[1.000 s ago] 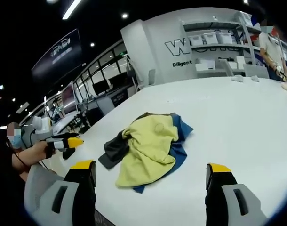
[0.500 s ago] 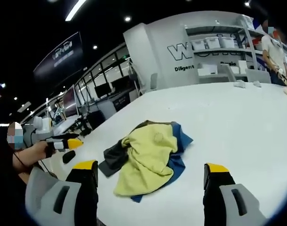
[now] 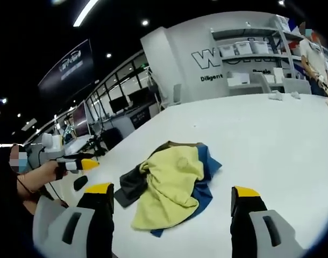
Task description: Fold the garment on the visible template until the final outline fits inside the template.
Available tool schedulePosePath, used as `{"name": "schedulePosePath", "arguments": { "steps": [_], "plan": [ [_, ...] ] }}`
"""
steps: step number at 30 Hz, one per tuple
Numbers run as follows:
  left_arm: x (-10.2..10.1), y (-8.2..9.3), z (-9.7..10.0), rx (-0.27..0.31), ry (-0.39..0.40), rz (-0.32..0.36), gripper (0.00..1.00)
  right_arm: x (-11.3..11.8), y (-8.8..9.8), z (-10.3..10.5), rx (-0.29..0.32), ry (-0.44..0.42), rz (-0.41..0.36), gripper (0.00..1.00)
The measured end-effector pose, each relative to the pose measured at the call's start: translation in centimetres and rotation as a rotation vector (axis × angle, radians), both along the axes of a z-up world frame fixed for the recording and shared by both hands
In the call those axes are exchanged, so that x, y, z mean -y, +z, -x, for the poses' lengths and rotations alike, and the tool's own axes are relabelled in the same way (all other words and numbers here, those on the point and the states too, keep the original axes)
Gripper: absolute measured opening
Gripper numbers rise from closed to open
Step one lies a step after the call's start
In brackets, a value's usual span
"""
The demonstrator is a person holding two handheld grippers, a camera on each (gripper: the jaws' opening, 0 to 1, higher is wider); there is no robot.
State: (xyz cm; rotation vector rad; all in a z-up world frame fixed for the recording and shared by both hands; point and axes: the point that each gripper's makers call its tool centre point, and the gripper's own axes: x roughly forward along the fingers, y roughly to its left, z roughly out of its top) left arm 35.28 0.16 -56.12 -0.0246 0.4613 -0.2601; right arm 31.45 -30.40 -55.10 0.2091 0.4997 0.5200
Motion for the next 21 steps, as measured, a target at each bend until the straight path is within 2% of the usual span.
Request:
{"name": "schedulePosePath", "arguments": {
  "steps": [6,8,9,12,17,21],
  "plan": [
    [0.0,0.2,-1.2,0.004,-0.008,-0.005,0.81,-0.3,0.5,-1.2,-0.007,0.024,0.003,0.9],
    [0.1,0.1,-1.5,-0.013,-0.006,0.006,0.79,-0.5,0.4,-1.7,-0.039,0.026,-0.034,0.9],
    [0.3,0.0,-1.7,-0.021,-0.014,0.014,0.79,-0.4,0.5,-2.0,-0.036,0.024,-0.035,0.9],
    [0.7,-0.2,-2.3,-0.028,-0.031,-0.006,0.79,0.0,0.0,-3.1,-0.04,0.019,0.012,0.9],
    [1.1,-0.5,-3.9,-0.037,-0.046,-0.006,0.77,0.0,0.0,-4.8,-0.047,0.01,-0.001,0.86],
    [1.8,-0.4,-5.3,-0.044,-0.068,-0.009,0.74,-0.2,0.6,-6.7,-0.023,0.005,-0.005,0.8]
  ]
}}
